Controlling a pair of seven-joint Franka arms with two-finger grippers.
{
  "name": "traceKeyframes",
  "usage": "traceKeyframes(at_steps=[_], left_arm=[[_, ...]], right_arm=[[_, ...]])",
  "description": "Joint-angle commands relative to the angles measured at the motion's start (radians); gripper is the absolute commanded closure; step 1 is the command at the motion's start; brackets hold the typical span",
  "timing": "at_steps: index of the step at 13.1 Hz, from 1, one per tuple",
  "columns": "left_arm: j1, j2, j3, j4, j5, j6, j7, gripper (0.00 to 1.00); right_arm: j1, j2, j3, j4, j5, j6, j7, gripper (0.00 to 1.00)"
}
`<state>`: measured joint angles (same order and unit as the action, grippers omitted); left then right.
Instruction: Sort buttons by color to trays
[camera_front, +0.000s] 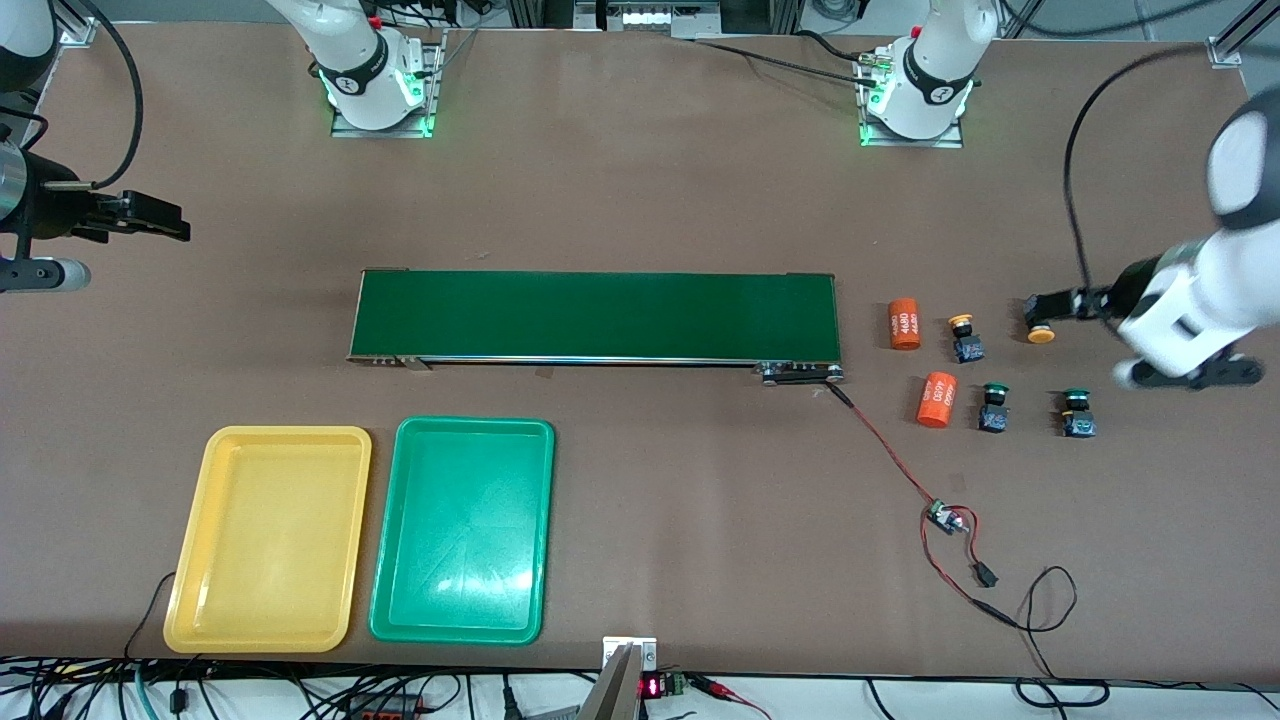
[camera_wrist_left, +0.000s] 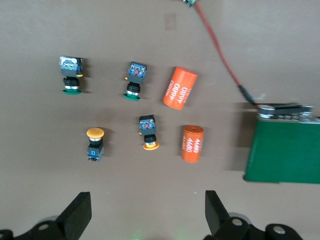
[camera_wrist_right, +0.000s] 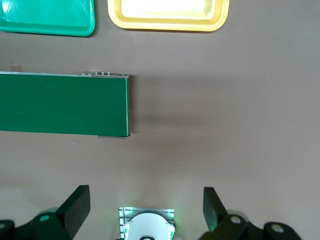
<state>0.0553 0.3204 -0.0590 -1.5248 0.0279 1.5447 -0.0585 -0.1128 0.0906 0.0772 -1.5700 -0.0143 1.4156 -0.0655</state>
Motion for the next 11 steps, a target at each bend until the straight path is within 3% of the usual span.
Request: traceKeyframes(at_steps=[1,3,6,11], left_arm=[[-0.006,0.109,-0.005,0.064,0.029,0.018,0.005,0.00],[0.009,0.169,-0.005,0.058,0.023,0.142,0.011,0.00],[0.008,0.210,-0.005,0.052,0.023,0.173,0.006,0.00],[-0.005,0.275,-0.008,-0.035,0.023,0.380,0.017,0.00]], right_arm=[[-0.002,0.009,0.001,0.021,-0.003,-0.006,-0.014,0.00],[-0.004,0.009,0.001,0.021,-0.003,-0.006,-0.014,0.00],[-0.004,0.009,0.001,0.021,-0.003,-0.004,-0.014,0.00],[-0.002,0.009,0.003,0.021,-0.001,-0.004,-0.014,0.00]])
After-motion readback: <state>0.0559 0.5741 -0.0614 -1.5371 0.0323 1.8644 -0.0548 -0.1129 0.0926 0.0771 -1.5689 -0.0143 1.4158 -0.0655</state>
